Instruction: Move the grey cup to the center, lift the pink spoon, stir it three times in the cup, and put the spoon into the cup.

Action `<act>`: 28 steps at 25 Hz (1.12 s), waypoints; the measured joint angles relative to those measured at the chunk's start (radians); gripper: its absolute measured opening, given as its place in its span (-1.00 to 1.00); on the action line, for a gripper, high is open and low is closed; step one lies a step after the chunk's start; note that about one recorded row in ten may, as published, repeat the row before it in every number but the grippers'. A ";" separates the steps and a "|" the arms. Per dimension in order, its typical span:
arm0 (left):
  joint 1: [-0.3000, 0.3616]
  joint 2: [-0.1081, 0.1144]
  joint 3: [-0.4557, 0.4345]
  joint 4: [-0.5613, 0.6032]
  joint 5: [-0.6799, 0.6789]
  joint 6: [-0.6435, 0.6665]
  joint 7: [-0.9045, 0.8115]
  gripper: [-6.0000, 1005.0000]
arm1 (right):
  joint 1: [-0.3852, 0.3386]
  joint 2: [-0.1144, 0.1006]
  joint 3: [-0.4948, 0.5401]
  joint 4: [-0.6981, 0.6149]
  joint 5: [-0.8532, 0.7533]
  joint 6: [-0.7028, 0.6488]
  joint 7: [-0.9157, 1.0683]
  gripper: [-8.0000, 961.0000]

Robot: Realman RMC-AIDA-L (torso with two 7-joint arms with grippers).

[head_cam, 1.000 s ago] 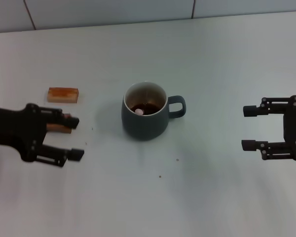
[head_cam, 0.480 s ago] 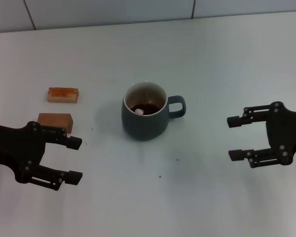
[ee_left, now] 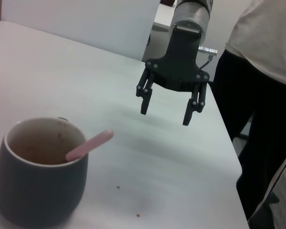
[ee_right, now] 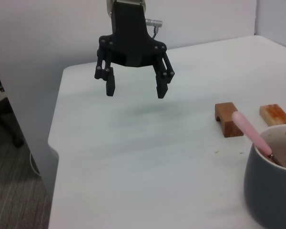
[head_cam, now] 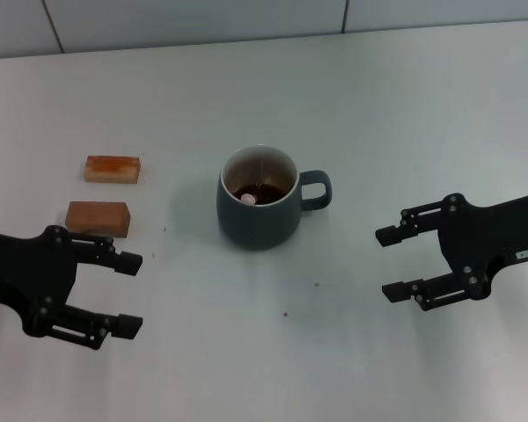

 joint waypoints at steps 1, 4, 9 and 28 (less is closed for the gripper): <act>0.000 0.000 0.000 0.000 0.000 0.000 0.000 0.54 | 0.000 0.000 0.000 0.000 0.000 0.000 0.000 0.47; 0.012 0.008 -0.008 -0.045 0.002 -0.012 0.026 0.53 | 0.001 0.003 -0.005 0.007 0.000 0.015 0.000 0.47; 0.038 0.018 -0.009 -0.067 0.013 -0.043 0.029 0.50 | -0.004 0.006 -0.006 0.015 0.002 0.022 -0.003 0.47; 0.105 0.017 -0.033 -0.059 0.025 -0.059 0.073 0.31 | -0.001 0.010 -0.007 0.023 0.006 0.029 -0.012 0.47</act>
